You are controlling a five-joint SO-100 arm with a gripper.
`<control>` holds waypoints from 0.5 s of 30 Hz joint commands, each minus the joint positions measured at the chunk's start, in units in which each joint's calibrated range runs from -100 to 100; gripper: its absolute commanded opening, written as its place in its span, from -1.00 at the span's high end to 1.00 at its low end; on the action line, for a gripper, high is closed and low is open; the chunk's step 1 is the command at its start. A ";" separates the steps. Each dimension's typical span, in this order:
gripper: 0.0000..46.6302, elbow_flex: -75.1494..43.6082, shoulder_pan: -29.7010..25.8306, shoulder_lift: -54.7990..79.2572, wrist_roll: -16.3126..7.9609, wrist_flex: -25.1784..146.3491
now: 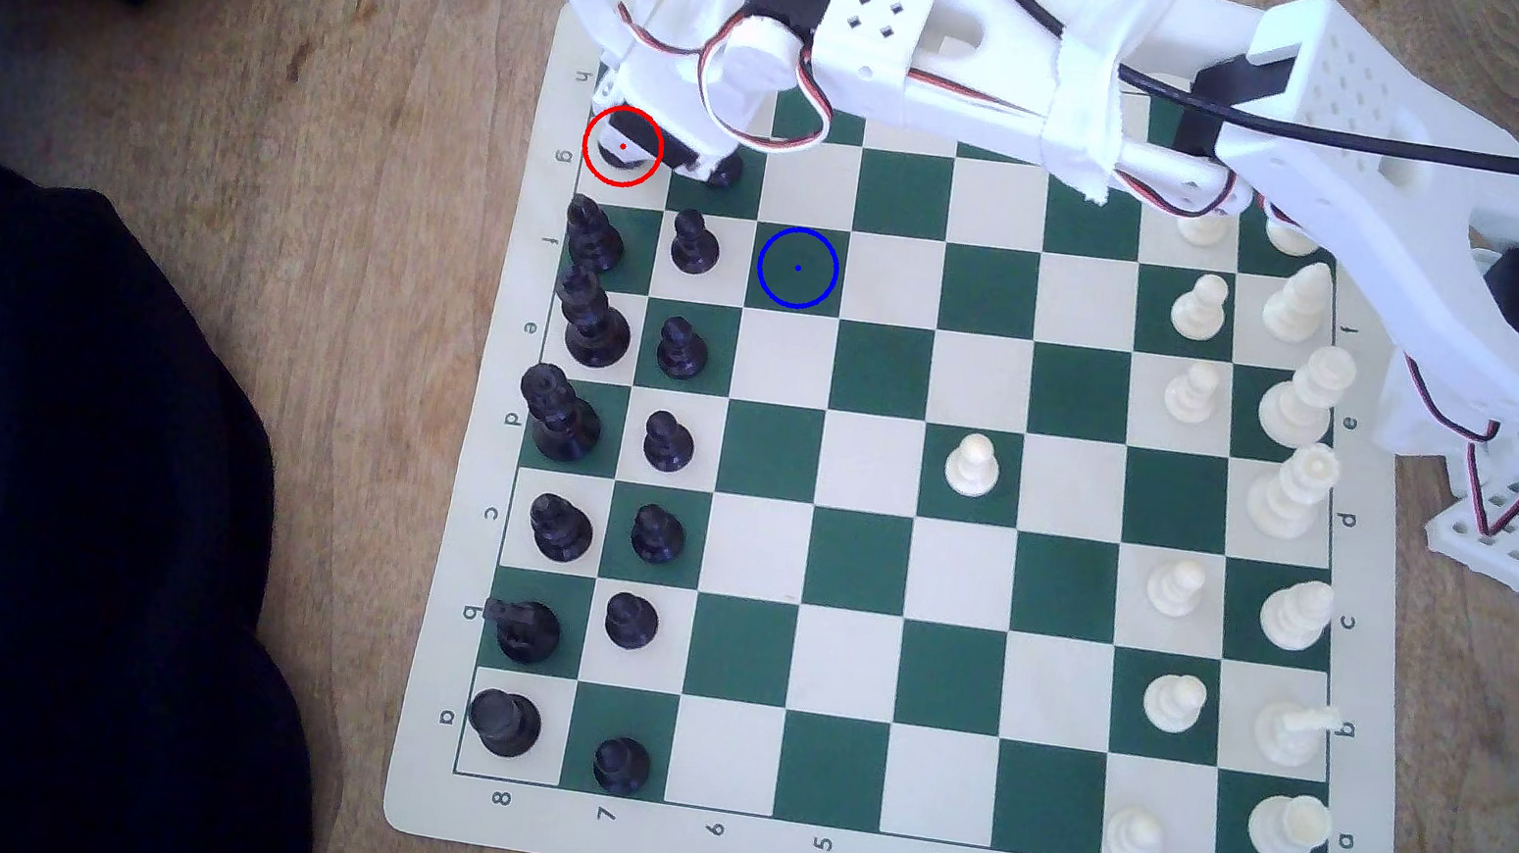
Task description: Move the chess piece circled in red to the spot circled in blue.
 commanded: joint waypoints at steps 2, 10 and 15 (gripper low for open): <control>0.98 -6.26 0.19 -15.42 -0.15 -0.06; 0.98 2.80 -1.69 -26.12 0.20 3.62; 0.98 22.21 -4.12 -37.92 0.29 1.41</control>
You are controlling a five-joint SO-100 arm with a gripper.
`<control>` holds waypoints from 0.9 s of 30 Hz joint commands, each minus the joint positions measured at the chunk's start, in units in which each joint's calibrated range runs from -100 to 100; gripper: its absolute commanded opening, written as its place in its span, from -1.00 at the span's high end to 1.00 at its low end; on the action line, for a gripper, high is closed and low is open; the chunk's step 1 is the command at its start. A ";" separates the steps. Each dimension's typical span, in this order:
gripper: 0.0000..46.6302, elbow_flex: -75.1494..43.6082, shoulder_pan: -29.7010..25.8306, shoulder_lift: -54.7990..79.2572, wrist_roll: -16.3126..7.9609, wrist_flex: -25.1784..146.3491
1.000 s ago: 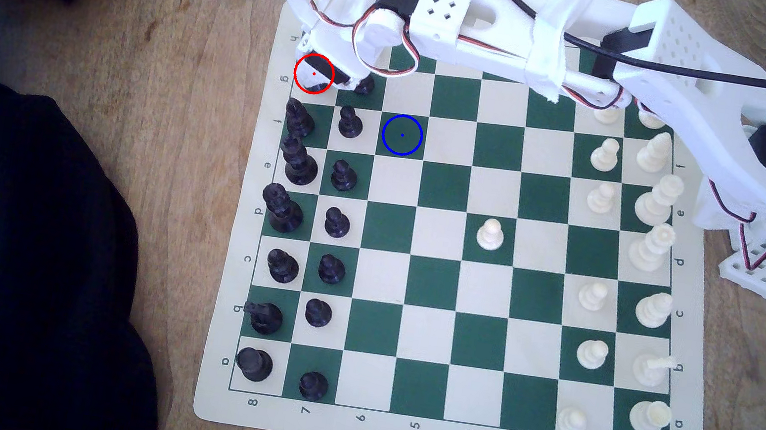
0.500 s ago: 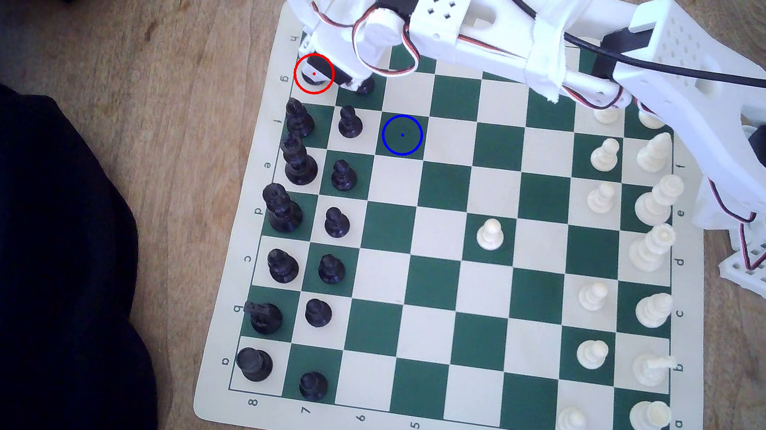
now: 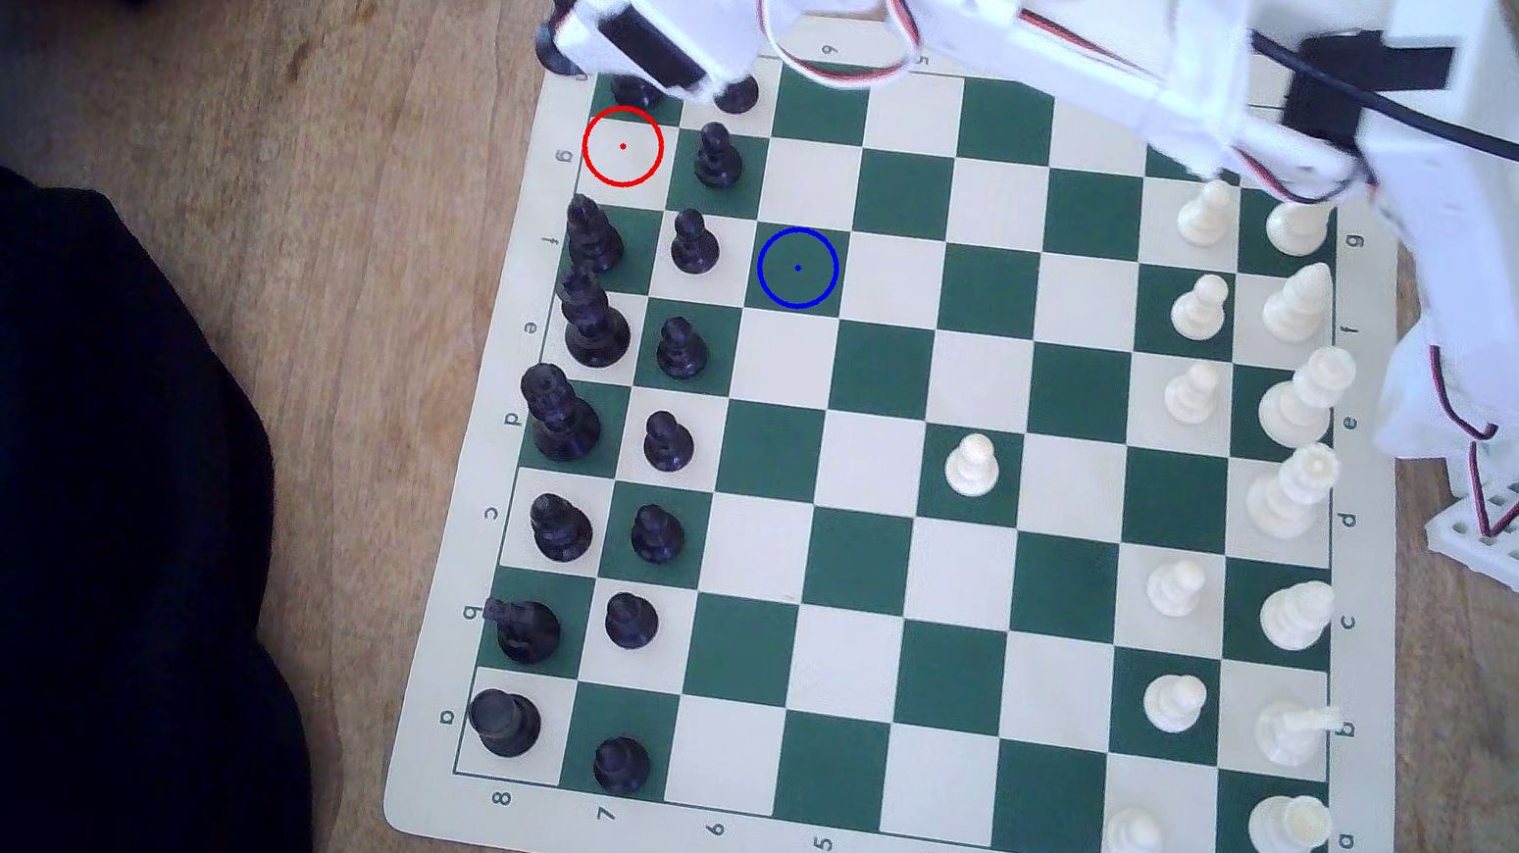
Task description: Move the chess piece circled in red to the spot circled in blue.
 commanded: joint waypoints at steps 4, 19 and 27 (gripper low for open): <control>0.98 24.33 -2.09 -21.17 0.00 -7.75; 0.98 47.90 -1.86 -25.84 0.78 -12.91; 0.98 49.26 -1.78 -19.89 0.78 -15.77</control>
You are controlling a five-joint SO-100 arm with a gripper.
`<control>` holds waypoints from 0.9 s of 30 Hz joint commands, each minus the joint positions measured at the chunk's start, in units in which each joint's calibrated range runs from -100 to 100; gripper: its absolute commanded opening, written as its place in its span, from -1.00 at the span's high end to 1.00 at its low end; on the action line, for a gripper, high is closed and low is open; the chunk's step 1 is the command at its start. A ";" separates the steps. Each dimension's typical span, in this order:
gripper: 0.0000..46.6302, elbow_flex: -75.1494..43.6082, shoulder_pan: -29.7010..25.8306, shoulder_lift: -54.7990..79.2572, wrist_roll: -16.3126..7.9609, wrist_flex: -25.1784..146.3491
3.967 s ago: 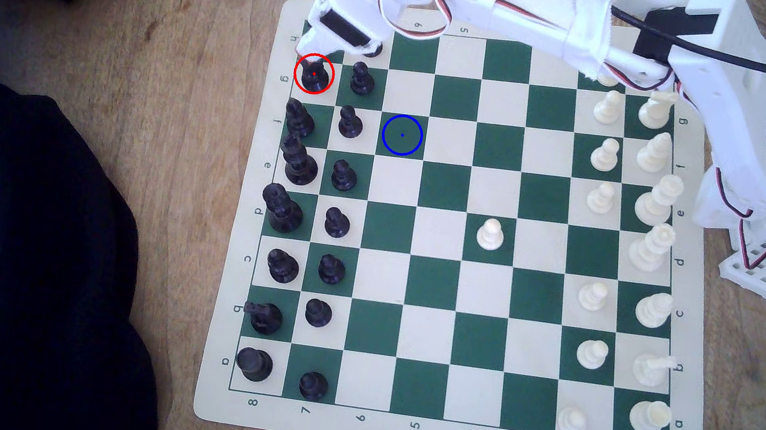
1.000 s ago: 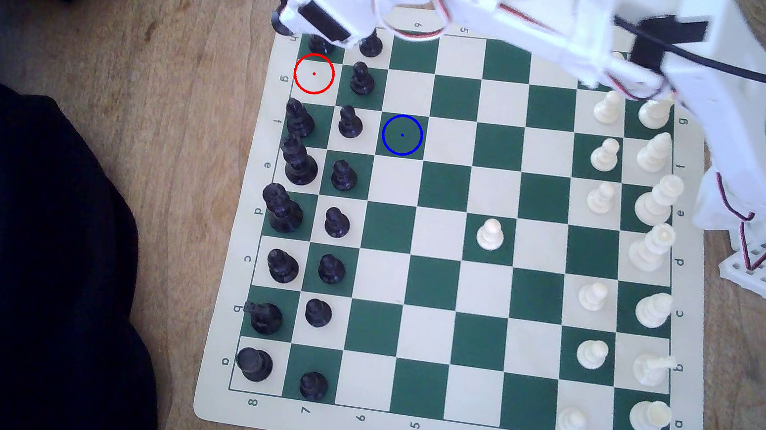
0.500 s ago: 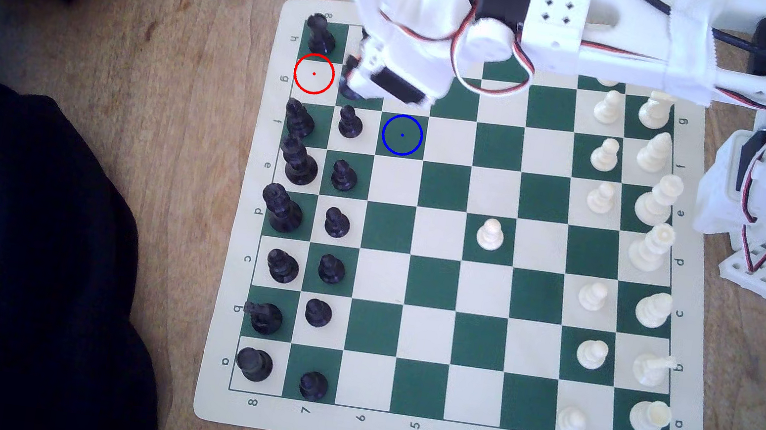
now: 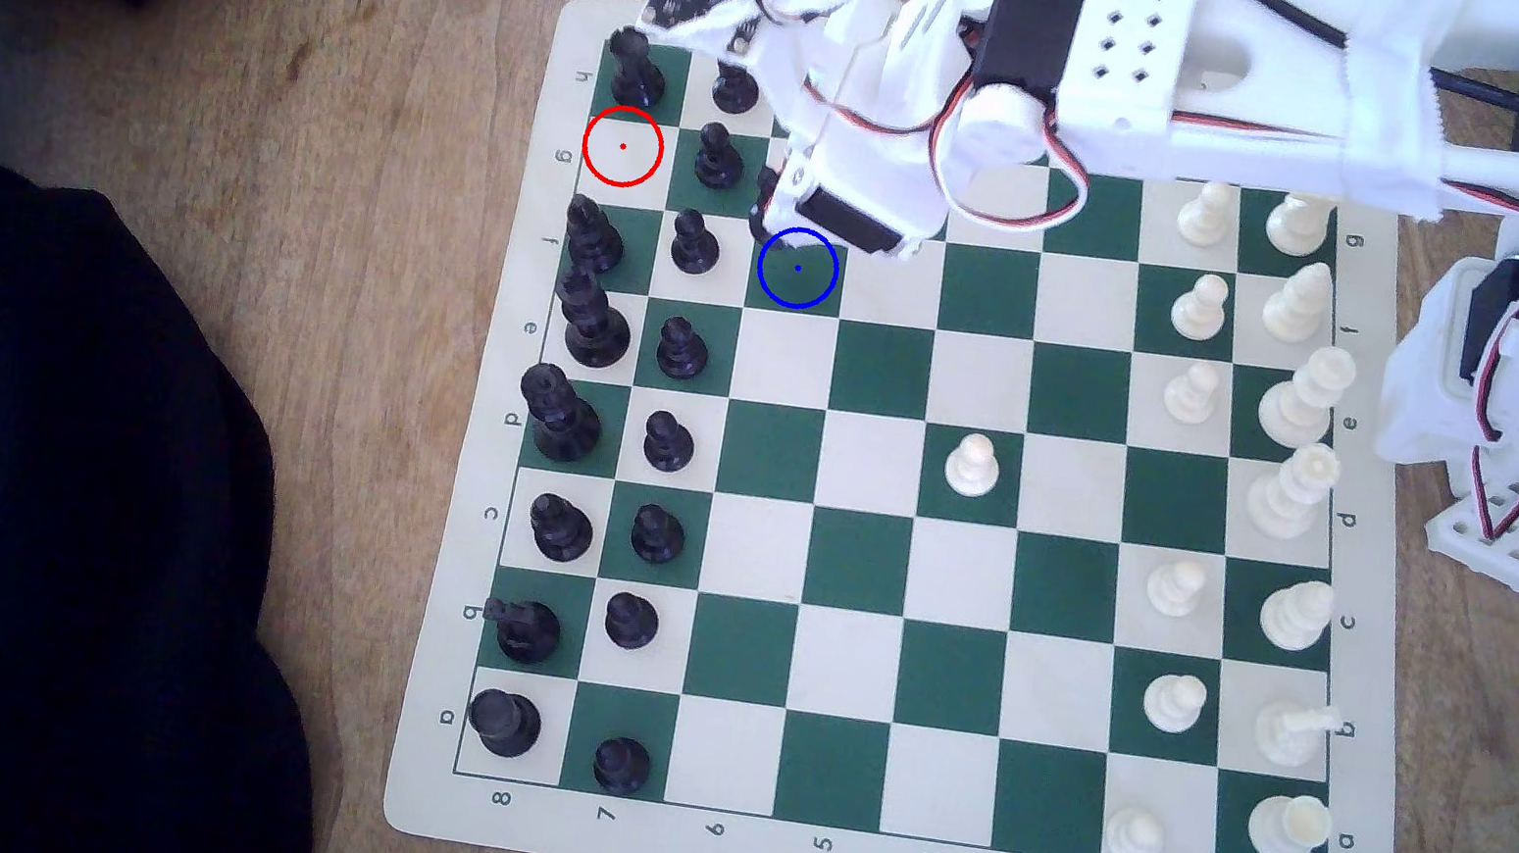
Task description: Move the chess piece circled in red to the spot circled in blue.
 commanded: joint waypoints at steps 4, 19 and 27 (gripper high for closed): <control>0.98 -0.62 -0.39 1.15 0.15 -2.25; 0.98 -1.53 -0.86 5.31 0.63 -2.33; 0.58 -1.80 -0.70 6.16 0.88 -2.00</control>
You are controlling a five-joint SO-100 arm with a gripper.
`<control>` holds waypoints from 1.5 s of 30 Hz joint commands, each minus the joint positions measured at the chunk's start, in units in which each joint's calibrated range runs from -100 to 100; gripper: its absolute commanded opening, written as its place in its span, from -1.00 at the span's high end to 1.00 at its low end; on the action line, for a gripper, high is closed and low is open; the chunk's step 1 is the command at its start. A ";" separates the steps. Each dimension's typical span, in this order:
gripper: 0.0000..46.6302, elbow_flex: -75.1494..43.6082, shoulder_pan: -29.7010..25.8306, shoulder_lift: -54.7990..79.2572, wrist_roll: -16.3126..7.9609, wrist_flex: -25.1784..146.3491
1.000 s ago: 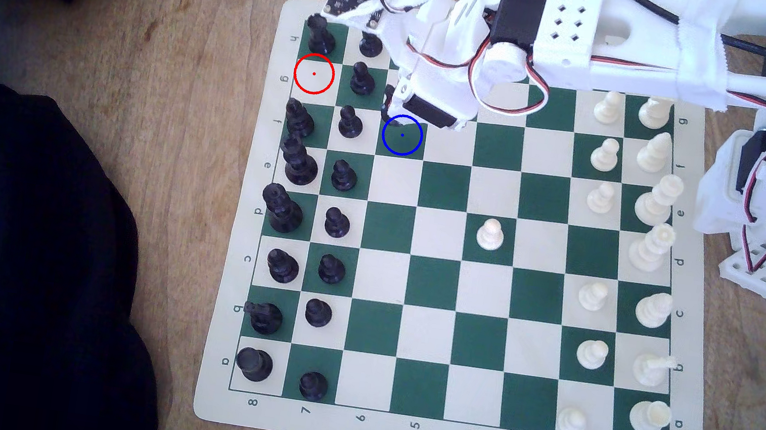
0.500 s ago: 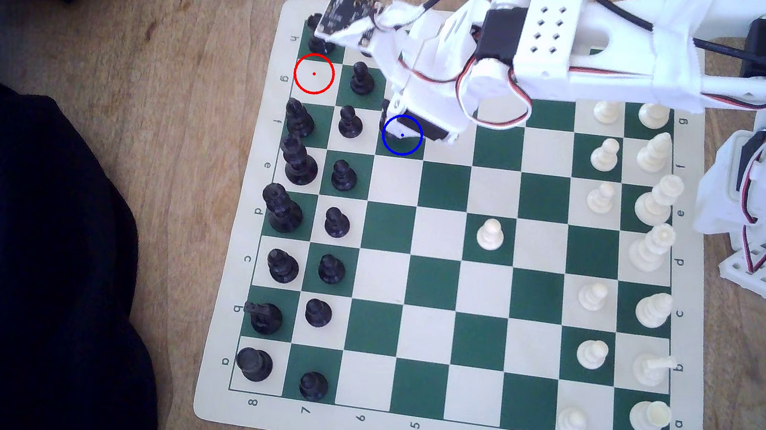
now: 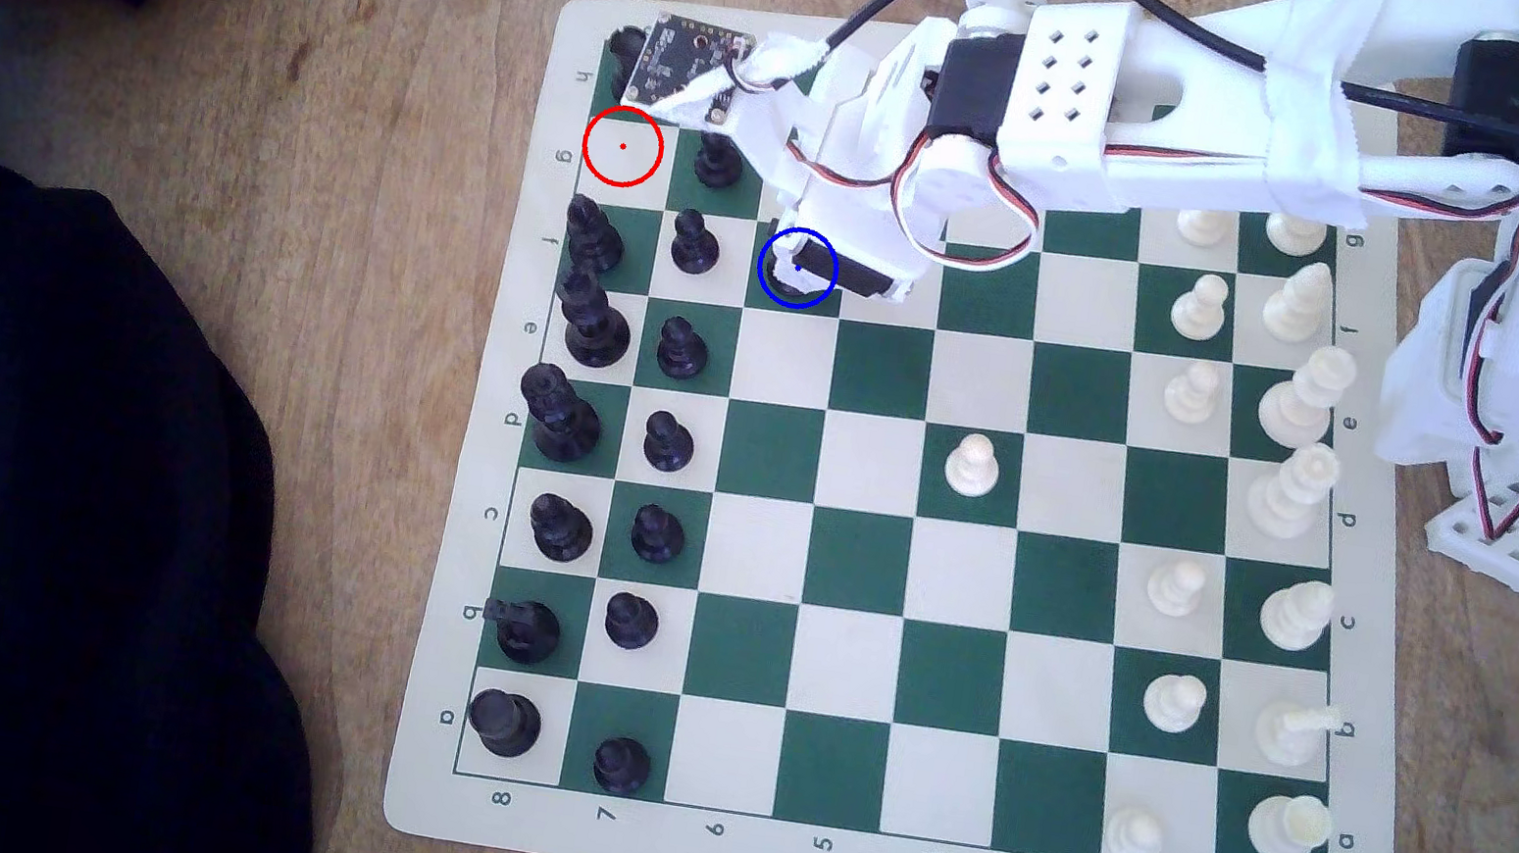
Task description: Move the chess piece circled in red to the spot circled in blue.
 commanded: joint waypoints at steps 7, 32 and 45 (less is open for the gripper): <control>0.07 -1.17 0.20 -1.73 0.73 -0.01; -0.11 31.38 -4.49 -46.89 0.78 9.82; -0.04 55.68 -2.77 -75.24 2.00 7.77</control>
